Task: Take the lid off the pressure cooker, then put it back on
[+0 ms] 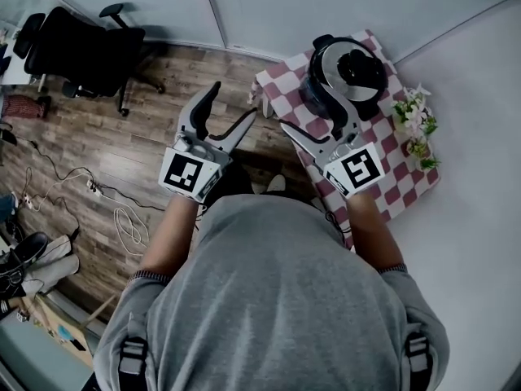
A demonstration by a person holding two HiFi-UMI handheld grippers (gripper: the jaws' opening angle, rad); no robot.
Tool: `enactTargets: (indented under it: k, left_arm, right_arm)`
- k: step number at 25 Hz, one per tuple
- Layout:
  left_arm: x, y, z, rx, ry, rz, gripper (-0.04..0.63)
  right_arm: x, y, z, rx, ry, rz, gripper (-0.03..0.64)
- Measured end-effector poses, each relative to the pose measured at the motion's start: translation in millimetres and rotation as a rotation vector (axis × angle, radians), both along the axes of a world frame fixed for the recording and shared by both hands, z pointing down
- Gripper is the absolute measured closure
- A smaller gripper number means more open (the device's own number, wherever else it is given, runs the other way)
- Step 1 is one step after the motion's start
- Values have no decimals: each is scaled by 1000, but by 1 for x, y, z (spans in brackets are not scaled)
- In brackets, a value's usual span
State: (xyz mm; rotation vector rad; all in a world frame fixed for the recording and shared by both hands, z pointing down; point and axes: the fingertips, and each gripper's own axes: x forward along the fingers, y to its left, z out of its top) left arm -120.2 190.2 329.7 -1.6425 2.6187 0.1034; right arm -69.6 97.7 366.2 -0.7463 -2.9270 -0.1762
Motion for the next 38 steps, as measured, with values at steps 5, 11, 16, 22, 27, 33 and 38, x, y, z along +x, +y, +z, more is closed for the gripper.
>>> enactTargets:
  k: [5, 11, 16, 22, 27, 33, 38]
  left_arm:
    - [-55, -13, 16, -36, -1, 100, 247]
    - [-123, -32, 10, -1, -12, 295, 247]
    - [-161, -56, 21, -97, 19, 469, 248]
    - [-163, -104, 21, -37, 13, 653, 249]
    - [-140, -148, 22, -43, -2, 783, 249]
    - [-107, -204, 25, -91, -56, 883, 249]
    - [-81, -245, 35, -154, -119, 995, 248]
  right_arm:
    - [-52, -5, 4, 19, 13, 80, 206]
    - [-115, -2, 1, 24, 38, 224, 206]
    - [-142, -12, -6, 6, 25, 401, 206]
    - [-118, -45, 10, 15, 84, 610, 207]
    - [-84, -83, 10, 9, 72, 755, 209]
    - [-52, -128, 9, 5, 47, 852, 215]
    - [-30, -163, 18, -19, 63, 906, 225]
